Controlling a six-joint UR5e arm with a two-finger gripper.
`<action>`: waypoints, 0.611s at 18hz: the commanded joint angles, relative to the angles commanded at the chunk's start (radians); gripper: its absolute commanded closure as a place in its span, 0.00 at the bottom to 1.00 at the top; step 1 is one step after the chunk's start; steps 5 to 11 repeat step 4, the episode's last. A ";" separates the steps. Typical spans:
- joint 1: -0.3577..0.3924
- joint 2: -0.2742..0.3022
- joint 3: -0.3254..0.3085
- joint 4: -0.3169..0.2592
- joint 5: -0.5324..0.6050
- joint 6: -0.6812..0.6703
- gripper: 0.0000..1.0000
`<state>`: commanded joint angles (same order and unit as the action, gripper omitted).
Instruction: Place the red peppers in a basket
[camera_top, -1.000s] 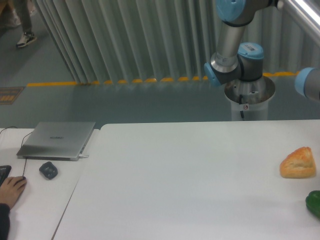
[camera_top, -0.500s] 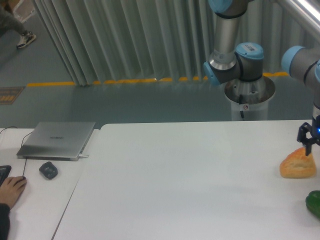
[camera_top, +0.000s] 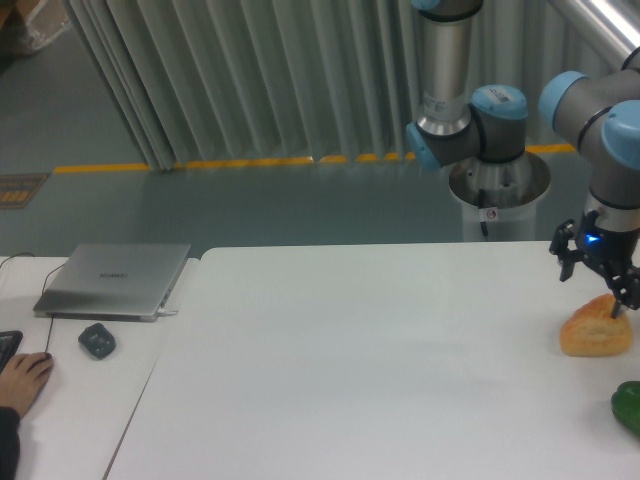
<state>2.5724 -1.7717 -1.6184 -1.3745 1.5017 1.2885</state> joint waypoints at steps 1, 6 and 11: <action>0.000 0.002 0.002 0.000 0.005 0.003 0.00; 0.002 0.003 0.008 0.002 0.025 0.003 0.00; 0.002 0.003 0.008 0.002 0.025 0.003 0.00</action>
